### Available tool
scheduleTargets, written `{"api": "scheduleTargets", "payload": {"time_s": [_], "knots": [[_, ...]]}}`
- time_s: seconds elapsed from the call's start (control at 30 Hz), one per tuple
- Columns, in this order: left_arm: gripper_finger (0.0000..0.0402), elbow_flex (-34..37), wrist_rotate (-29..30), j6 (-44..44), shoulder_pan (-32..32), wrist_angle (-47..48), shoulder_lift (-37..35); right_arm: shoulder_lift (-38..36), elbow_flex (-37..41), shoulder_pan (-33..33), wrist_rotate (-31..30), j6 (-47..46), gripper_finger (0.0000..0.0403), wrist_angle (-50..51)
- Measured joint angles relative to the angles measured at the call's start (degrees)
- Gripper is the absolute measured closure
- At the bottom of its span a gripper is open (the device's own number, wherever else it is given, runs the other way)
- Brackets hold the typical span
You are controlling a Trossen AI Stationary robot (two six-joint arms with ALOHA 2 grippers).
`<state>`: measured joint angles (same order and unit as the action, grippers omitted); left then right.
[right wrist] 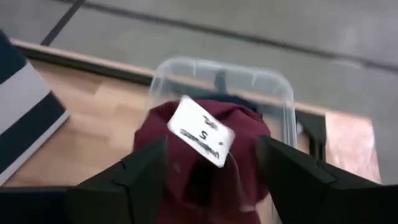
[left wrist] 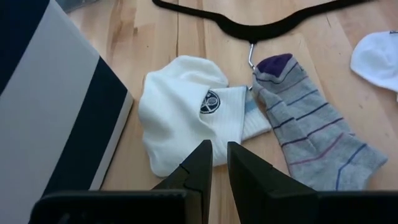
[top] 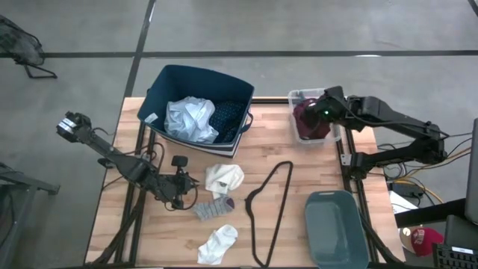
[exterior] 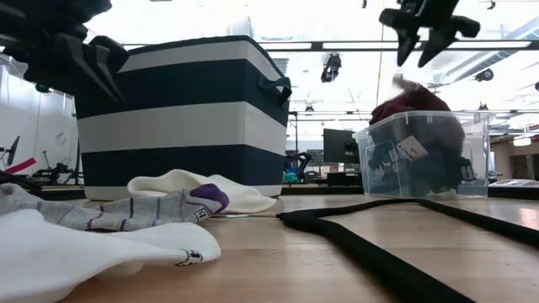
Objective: Pick & Place Cloths
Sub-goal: Put the red underwear into the transparent bin, then put the gray sock into the dark blue bin
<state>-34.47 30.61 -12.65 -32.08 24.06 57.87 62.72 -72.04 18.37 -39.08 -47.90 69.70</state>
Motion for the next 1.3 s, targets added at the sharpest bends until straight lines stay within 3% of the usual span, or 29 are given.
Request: {"api": "scheduleTargets", "payload": {"time_s": [0.2, 0.37, 0.47, 0.67, 0.87, 1.1, 1.3], "knots": [[0.0346, 1.2, 0.0, -0.1, 0.0, -1.9, 0.0, -0.1, -2.6, -0.2, 6.8, -8.0, 0.0143, 10.8], [0.0346, 3.1, 0.0, 0.1, 0.0, -5.7, 0.0, -0.1, -0.6, -4.3, 8.1, -8.2, 0.0154, 6.5], [0.0346, 4.1, -0.9, -1.0, 0.0, -7.7, 0.0, 0.1, 1.4, -7.7, 8.1, -5.6, 0.0165, -0.8], [0.0346, 7.4, -15.6, -2.7, 0.0, -19.2, 0.0, 1.2, 5.1, -14.8, 8.1, -0.1, 0.0181, -17.4], [0.0337, 11.1, -17.8, -6.2, 0.0, -22.8, 1.0, 2.6, 10.1, -21.5, 8.0, 6.7, 0.0188, -35.9], [0.0246, 15.1, -21.4, -9.9, -0.2, -30.0, 3.5, 6.1, 15.8, -27.7, 7.3, 15.5, 0.018, -58.5], [0.0182, 16.1, -22.8, -12.3, -0.2, -29.7, 7.5, 13.5, 19.0, -30.4, 7.5, 25.4, 0.0167, -79.4]]}}
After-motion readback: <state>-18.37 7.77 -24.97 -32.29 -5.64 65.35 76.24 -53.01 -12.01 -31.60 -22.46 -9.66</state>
